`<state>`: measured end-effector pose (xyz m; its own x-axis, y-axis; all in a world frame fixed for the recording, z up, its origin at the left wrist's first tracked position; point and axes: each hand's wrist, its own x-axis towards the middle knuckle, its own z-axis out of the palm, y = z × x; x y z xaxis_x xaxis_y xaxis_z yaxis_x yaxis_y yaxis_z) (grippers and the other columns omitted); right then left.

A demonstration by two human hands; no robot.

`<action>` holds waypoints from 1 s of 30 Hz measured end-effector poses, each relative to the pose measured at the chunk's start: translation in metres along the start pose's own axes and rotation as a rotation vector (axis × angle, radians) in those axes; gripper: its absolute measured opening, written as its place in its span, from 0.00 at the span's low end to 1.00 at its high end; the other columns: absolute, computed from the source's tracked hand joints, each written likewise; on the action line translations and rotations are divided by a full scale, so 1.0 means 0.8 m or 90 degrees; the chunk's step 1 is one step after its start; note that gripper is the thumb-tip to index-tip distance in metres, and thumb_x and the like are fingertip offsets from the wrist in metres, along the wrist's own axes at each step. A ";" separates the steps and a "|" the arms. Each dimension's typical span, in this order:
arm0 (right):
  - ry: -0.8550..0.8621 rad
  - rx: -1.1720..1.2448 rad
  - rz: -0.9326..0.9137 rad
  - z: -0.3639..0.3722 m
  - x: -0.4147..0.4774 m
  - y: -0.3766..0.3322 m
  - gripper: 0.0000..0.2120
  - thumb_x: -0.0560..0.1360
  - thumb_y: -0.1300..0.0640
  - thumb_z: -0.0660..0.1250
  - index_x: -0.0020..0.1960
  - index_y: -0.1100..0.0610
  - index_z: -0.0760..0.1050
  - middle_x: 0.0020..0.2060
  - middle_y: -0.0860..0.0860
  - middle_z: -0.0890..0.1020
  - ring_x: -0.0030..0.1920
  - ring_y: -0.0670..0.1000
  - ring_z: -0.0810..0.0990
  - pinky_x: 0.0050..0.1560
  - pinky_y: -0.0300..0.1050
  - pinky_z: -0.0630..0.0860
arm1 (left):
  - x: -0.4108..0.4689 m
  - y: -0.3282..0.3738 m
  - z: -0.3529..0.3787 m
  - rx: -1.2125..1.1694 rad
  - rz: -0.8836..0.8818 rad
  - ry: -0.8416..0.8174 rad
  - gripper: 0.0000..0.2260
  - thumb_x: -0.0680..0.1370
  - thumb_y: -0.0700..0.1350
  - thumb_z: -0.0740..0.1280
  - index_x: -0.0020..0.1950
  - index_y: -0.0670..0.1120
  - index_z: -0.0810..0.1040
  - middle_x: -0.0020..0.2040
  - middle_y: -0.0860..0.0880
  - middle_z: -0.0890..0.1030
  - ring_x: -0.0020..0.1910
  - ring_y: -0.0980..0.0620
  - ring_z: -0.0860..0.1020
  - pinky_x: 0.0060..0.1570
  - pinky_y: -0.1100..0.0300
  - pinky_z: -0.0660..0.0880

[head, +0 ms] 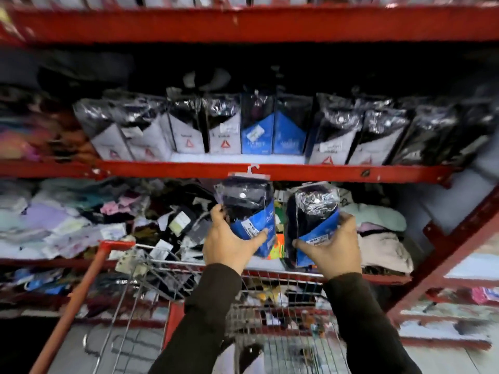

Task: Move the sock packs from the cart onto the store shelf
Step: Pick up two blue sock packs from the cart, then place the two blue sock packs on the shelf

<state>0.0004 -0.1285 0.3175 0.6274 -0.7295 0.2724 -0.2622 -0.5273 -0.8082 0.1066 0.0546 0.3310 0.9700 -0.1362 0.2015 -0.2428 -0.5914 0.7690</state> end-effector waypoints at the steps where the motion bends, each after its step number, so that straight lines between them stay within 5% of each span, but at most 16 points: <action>1: 0.011 0.016 -0.027 -0.003 0.012 -0.014 0.48 0.56 0.45 0.85 0.66 0.55 0.62 0.63 0.55 0.73 0.65 0.56 0.73 0.65 0.47 0.72 | 0.011 0.012 -0.010 -0.020 0.024 0.025 0.48 0.61 0.63 0.79 0.74 0.51 0.59 0.66 0.46 0.78 0.62 0.44 0.79 0.56 0.50 0.79; 8: 0.141 0.086 -0.178 -0.001 0.097 -0.106 0.47 0.57 0.41 0.82 0.67 0.48 0.58 0.62 0.46 0.68 0.62 0.39 0.65 0.64 0.32 0.64 | 0.097 0.085 -0.045 -0.162 0.170 0.147 0.43 0.64 0.56 0.80 0.70 0.56 0.57 0.69 0.45 0.73 0.66 0.46 0.74 0.59 0.61 0.71; 13: 0.204 0.117 -0.195 0.032 0.159 -0.136 0.50 0.60 0.44 0.83 0.70 0.59 0.59 0.65 0.56 0.69 0.67 0.51 0.68 0.64 0.23 0.57 | 0.160 0.113 -0.027 -0.183 0.199 0.166 0.44 0.68 0.54 0.79 0.74 0.56 0.53 0.74 0.44 0.66 0.72 0.44 0.68 0.68 0.50 0.72; 19: 0.221 0.090 -0.156 0.083 0.188 -0.131 0.49 0.59 0.49 0.84 0.69 0.56 0.58 0.65 0.57 0.70 0.66 0.56 0.71 0.57 0.29 0.60 | 0.206 0.108 0.018 -0.173 0.139 0.122 0.48 0.67 0.50 0.81 0.76 0.43 0.54 0.75 0.41 0.66 0.74 0.43 0.65 0.71 0.47 0.69; 24: 0.207 -0.009 -0.116 0.098 0.186 -0.113 0.51 0.62 0.48 0.82 0.73 0.60 0.56 0.70 0.56 0.66 0.68 0.55 0.70 0.57 0.46 0.76 | 0.212 0.098 0.046 -0.104 0.081 0.086 0.50 0.66 0.55 0.80 0.76 0.38 0.55 0.74 0.39 0.67 0.73 0.41 0.68 0.70 0.49 0.70; 30: 0.170 -0.078 -0.114 0.100 0.184 -0.107 0.47 0.70 0.51 0.77 0.78 0.62 0.52 0.74 0.57 0.62 0.72 0.55 0.68 0.60 0.40 0.73 | 0.218 0.100 0.053 -0.066 0.102 0.059 0.48 0.67 0.57 0.79 0.77 0.42 0.55 0.73 0.42 0.69 0.71 0.42 0.70 0.67 0.50 0.71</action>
<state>0.1741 -0.1556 0.3850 0.4608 -0.7009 0.5444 -0.2615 -0.6934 -0.6714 0.2567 -0.0501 0.4016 0.9146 -0.1452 0.3774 -0.3985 -0.4820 0.7803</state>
